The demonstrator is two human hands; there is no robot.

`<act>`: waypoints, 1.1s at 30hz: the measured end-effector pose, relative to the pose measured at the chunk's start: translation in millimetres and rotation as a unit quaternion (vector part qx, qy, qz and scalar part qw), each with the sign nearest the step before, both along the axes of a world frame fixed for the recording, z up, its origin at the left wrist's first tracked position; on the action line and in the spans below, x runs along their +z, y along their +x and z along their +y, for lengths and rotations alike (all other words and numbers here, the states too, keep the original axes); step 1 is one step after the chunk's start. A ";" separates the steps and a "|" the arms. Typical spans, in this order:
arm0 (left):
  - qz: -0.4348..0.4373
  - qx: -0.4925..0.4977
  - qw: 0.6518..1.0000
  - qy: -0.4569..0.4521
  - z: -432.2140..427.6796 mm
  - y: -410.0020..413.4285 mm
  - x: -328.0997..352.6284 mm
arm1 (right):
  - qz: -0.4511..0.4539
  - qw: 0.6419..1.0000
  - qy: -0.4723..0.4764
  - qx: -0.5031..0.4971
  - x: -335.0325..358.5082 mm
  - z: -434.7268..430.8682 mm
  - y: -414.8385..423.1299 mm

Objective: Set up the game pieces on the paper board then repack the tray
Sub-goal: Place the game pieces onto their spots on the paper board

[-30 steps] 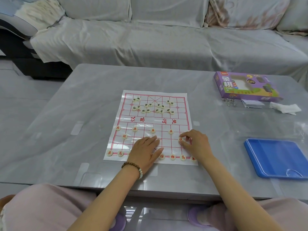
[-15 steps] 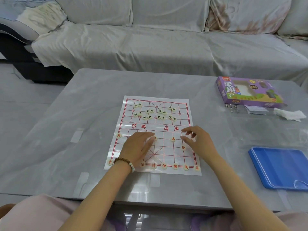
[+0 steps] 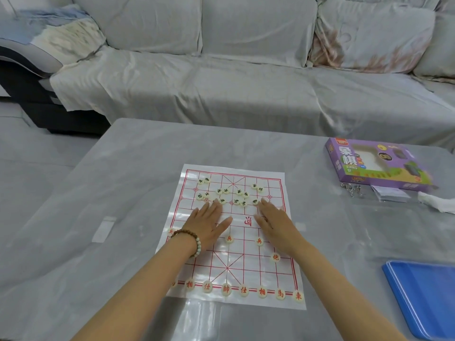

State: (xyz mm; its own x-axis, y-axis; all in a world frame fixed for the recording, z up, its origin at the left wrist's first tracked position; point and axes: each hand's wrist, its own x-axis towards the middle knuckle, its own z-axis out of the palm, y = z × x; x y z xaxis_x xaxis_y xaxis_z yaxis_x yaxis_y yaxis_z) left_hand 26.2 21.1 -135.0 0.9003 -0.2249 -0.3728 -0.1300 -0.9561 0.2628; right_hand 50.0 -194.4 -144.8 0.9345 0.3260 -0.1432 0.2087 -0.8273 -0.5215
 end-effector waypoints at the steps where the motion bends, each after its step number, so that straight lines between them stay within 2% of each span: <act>1: -0.001 -0.002 1.000 -0.002 -1.7 2.1 -2.6 | 0.000 1.000 -0.003 0.007 -2.0 -0.8 0.3; 6: -0.023 -0.005 1.000 -0.020 -10.9 12.7 -10.0 | -0.014 1.000 0.004 0.015 -10.3 -3.7 9.4; 9: -0.067 0.006 0.997 -0.040 -11.0 18.8 -8.1 | -0.051 0.996 0.037 -0.059 -7.1 -5.6 28.8; 12: -0.101 0.032 0.993 -0.043 -1.7 33.6 -8.5 | -0.036 0.992 0.056 -0.105 2.8 -5.5 56.0; 19: -0.133 0.113 0.983 -0.049 47.2 78.2 -22.7 | -0.046 0.994 0.031 -0.094 2.9 -1.5 88.9; 24: -0.133 0.128 0.982 -0.042 79.6 90.8 -33.5 | -0.117 0.981 0.085 -0.126 3.1 0.4 93.1; 26: -0.146 0.121 0.981 -0.038 85.6 92.3 -33.0 | -0.128 0.980 0.106 -0.109 8.9 10.9 96.9; 29: -0.173 0.125 0.977 -0.024 90.8 93.1 -33.5 | -0.122 0.987 0.092 -0.053 13.9 31.4 106.5; 33: -0.193 0.132 0.972 -0.021 91.0 93.0 -40.6 | -0.116 0.990 0.065 -0.042 12.4 48.9 121.3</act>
State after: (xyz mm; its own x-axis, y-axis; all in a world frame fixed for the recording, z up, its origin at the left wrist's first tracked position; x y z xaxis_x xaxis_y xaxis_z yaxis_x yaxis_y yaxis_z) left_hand 119.3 112.1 -175.6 0.9996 0.0253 0.0090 0.0218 -0.9590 0.2826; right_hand 171.3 -145.5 -132.4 0.9620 0.2465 0.1175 0.2685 -0.7759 -0.5708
